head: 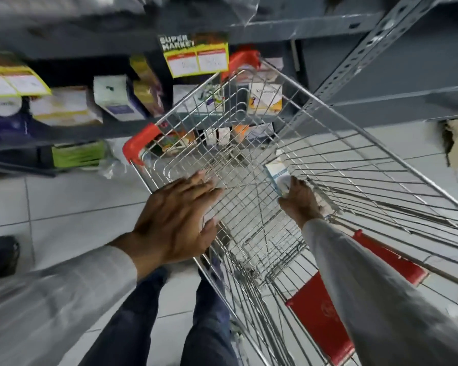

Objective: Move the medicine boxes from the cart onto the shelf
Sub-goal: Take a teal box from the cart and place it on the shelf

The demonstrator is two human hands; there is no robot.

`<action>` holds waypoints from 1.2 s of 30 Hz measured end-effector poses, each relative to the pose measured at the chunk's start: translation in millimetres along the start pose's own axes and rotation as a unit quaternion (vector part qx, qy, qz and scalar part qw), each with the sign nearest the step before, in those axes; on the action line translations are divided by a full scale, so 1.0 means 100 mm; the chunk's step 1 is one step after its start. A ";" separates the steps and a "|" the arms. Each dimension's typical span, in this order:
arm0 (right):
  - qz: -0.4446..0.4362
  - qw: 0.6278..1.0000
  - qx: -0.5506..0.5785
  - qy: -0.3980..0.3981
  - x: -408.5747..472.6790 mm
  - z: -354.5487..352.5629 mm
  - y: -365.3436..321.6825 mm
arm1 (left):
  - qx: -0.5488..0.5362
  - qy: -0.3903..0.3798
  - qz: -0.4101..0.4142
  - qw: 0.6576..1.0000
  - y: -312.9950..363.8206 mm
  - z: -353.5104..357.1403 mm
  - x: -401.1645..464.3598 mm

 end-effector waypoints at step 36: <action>-0.305 0.803 0.291 0.421 -3.95 -4.89 -2.83 | 0.042 0.568 -0.071 0.819 -0.29 -5.07 -1.87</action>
Point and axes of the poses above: each hand's wrist, its own x-axis towards the middle knuckle, its own z-axis out of the palm, y = z × x, the point moved 7 cm from there along x, towards the middle knuckle, and after that the axes turned 7 degrees about z, right-handed, at the moved point
